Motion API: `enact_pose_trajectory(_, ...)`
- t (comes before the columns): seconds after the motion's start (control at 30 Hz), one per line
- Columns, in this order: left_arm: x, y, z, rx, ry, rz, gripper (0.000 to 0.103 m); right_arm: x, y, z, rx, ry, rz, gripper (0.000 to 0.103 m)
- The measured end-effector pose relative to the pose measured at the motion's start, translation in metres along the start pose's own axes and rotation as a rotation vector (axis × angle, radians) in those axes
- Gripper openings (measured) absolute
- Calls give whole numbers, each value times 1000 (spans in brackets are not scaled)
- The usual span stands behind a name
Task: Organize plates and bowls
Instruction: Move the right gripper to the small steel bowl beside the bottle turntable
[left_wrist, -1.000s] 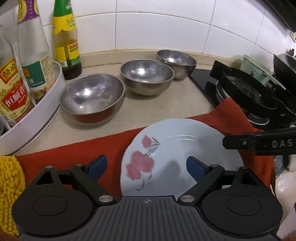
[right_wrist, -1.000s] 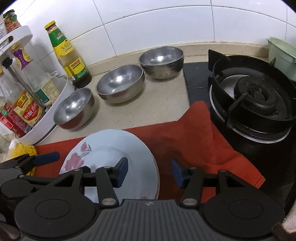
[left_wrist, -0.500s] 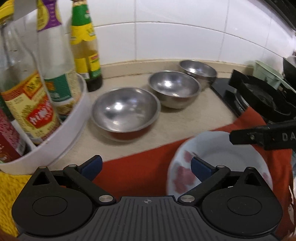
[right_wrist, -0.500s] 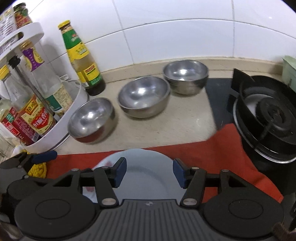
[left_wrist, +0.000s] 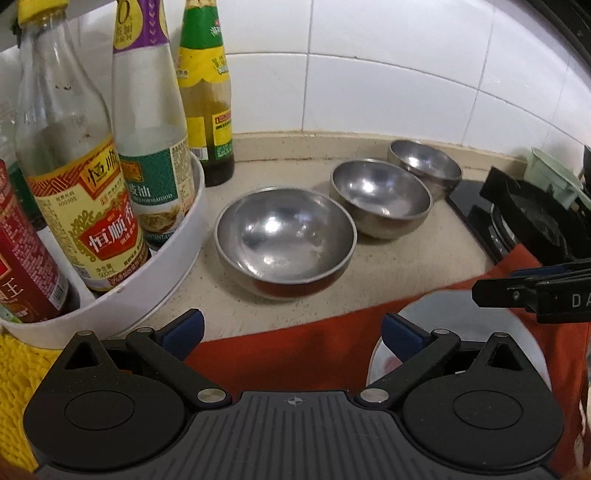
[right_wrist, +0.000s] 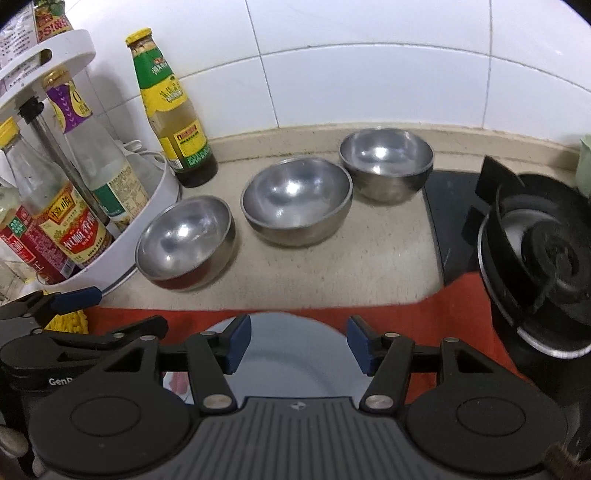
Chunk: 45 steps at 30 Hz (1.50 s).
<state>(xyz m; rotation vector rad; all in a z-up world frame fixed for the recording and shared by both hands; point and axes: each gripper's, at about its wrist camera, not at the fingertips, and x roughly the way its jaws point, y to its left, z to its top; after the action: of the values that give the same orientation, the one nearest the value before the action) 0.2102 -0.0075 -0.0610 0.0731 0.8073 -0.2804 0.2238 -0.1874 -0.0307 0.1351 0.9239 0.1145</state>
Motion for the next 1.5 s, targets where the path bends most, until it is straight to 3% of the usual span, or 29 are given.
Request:
enact_pose_trajectory(0.5, 25, -4, 31, -107, 3, 125, 103, 19, 1, 33, -92, -3, 109, 57)
enact_pose_trajectory(0.9, 50, 1, 42, -136, 29, 150, 101, 67, 9, 51, -62, 98, 194, 57)
enact_pose_trajectory(1.17, 63, 21, 45, -163, 52, 169, 99, 92, 20, 61, -61, 116, 216, 57)
enact_pose_trajectory(1.5, 77, 26, 42, -147, 96, 141, 81, 110, 26, 63, -25, 136, 241, 57)
